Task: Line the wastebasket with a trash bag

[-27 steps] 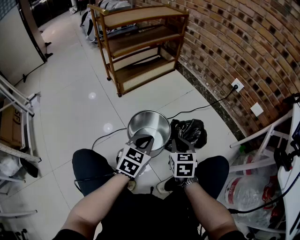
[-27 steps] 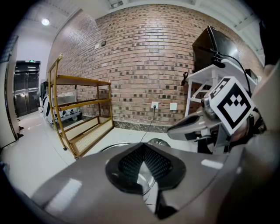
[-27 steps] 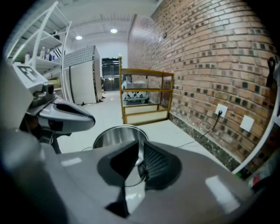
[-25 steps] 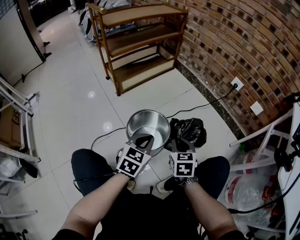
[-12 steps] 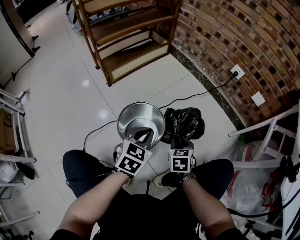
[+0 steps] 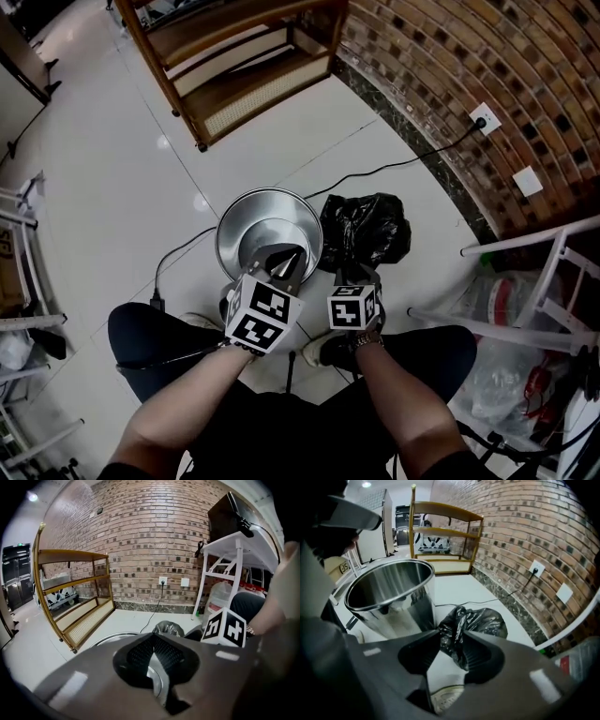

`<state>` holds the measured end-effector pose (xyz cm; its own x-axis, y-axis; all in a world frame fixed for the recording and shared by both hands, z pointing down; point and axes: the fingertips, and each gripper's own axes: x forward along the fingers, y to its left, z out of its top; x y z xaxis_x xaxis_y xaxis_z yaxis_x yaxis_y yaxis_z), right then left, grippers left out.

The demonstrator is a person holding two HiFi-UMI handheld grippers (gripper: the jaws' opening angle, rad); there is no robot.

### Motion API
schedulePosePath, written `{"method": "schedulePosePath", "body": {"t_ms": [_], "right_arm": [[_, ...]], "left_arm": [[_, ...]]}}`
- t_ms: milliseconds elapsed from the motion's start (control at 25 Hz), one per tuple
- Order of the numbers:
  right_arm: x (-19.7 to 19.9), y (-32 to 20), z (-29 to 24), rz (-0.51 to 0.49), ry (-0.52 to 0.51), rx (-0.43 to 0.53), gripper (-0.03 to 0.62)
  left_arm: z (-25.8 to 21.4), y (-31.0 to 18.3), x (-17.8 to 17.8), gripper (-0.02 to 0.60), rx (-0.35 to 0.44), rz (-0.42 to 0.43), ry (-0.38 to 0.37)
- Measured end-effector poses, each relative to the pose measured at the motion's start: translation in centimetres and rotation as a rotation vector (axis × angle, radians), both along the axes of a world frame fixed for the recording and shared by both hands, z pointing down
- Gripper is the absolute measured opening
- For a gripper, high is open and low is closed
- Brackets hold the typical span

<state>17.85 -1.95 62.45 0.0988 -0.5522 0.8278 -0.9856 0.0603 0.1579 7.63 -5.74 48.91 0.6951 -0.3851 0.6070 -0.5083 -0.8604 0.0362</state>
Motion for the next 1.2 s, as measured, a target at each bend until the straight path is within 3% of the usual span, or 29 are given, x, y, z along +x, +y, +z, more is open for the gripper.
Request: {"method": "schedulePosePath", "body": {"t_ms": [680,1200], "right_arm": [[1.4,-1.8,11.4,-0.061,0.063,-0.147,0.238],[4.4,-1.6,16.9,-0.039,0.165,-0.300,0.231]], "left_arm": [[1.7,-2.2,3.0,0.003,-0.060,0.017,-0.049],[2.3,-2.6,2.9,0.003,-0.061,0.029,-0.089]]}}
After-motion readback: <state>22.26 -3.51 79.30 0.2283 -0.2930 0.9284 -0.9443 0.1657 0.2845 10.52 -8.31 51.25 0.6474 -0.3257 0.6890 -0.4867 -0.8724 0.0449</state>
